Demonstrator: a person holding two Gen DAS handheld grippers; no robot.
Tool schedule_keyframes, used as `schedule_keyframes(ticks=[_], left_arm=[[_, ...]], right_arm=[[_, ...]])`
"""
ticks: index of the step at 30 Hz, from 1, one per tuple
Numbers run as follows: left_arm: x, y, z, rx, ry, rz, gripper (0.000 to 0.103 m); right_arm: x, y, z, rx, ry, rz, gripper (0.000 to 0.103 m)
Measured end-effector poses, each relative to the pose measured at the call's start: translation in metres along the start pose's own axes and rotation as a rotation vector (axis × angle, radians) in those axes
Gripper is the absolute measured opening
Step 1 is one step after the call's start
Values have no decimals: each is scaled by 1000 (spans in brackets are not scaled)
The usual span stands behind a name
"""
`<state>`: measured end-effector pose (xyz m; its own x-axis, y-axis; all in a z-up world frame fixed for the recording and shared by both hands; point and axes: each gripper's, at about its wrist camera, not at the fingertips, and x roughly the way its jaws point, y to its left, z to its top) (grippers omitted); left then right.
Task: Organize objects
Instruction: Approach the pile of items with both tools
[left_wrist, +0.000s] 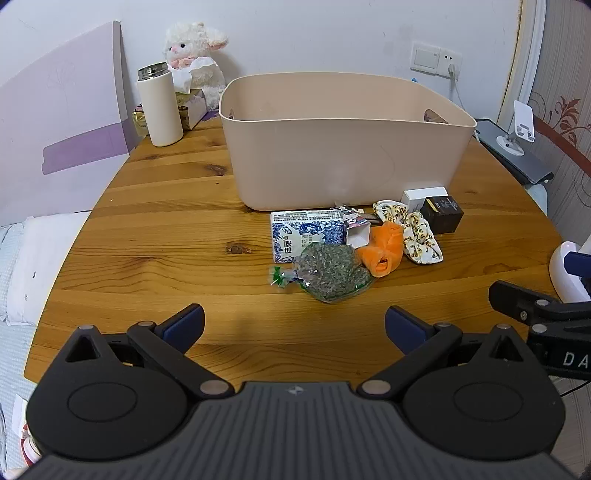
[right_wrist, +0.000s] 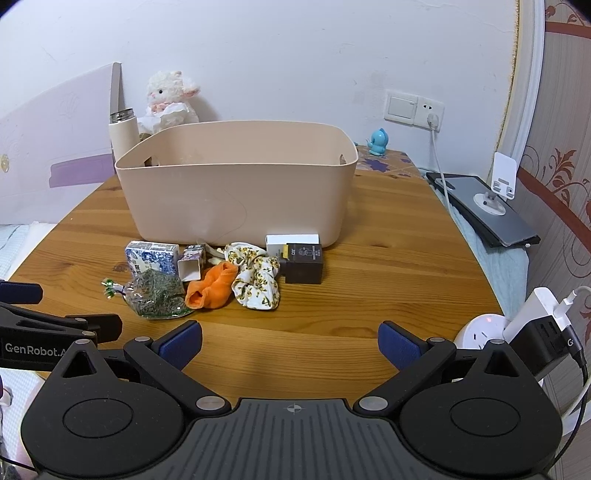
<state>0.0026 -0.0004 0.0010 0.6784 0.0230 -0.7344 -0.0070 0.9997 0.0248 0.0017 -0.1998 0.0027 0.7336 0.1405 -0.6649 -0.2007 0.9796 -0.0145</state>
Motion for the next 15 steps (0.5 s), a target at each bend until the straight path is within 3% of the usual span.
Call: schedule_keyframes(ticks=[15], left_arm=[[3,-2,-2,4,9,-3,103]], right_arm=[[0,0,0,0,2,0,103]])
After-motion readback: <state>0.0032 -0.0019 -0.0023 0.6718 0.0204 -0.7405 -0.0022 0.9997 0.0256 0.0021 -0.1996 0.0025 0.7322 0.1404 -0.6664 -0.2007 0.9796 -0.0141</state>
